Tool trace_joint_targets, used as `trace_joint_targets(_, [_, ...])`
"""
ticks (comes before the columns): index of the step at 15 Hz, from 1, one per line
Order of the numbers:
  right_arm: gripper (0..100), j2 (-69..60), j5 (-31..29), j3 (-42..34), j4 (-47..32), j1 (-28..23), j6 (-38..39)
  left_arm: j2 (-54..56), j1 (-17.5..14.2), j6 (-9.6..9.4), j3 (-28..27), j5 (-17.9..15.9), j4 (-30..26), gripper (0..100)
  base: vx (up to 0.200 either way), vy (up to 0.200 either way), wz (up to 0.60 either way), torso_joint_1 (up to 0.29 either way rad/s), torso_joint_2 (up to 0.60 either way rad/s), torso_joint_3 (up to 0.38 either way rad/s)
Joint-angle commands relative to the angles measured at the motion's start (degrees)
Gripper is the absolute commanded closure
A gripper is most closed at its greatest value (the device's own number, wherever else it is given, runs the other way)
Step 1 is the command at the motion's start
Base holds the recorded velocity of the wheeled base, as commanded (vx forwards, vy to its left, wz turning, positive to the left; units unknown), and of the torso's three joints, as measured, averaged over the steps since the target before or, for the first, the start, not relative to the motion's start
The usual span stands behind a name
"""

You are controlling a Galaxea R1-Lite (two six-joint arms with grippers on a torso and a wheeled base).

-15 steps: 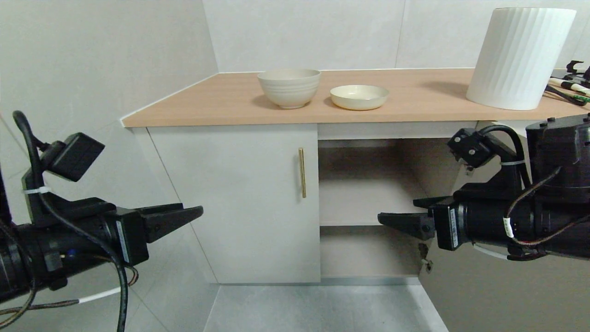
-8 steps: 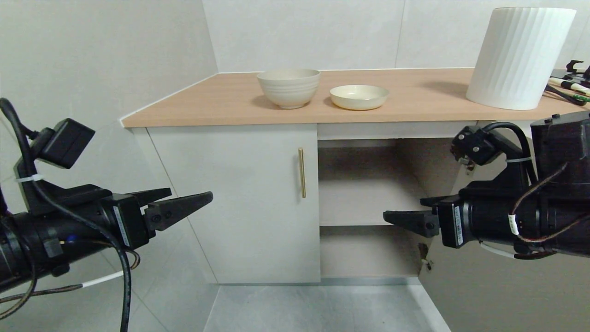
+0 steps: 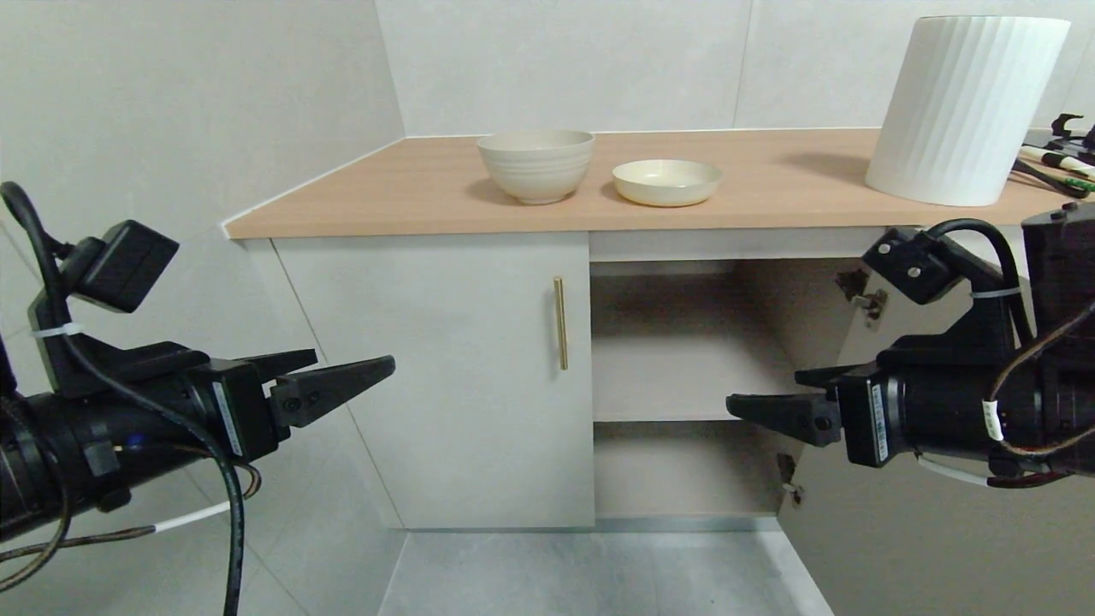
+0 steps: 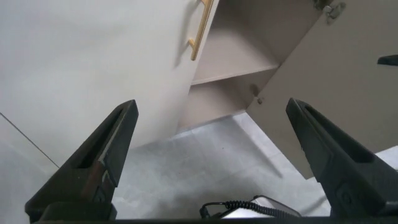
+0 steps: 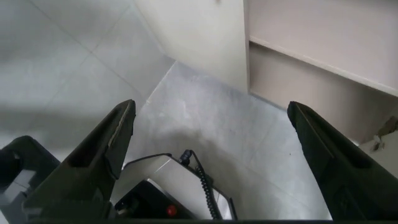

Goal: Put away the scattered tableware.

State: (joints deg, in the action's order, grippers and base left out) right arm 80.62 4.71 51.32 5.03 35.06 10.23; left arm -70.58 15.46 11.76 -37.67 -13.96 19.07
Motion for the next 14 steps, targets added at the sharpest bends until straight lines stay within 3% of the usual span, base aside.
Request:
trace_joint_targets(1, [0,-0.28,0.04,-0.08,0.06,-0.43,-0.03,-0.61,0.01,0.01,-0.04,-0.02,0.01,0,0.2,0.0,0.0,0.002,0.0,0.002])
trace_joint_targets(8, [0,-0.11,0.13,-1.14,0.15,-0.43,-0.47,-1.22,-0.52,0.1,-0.12,-0.02,0.27,0,0.2,0.0,0.0,0.004,0.0,0.001])
trace_joint_targets(14, [0,-0.37,0.13,-1.14,0.15,-0.43,-0.56,-1.14,-0.52,0.1,0.05,-0.02,0.36,0,0.0,0.0,0.0,0.0,0.0,0.0])
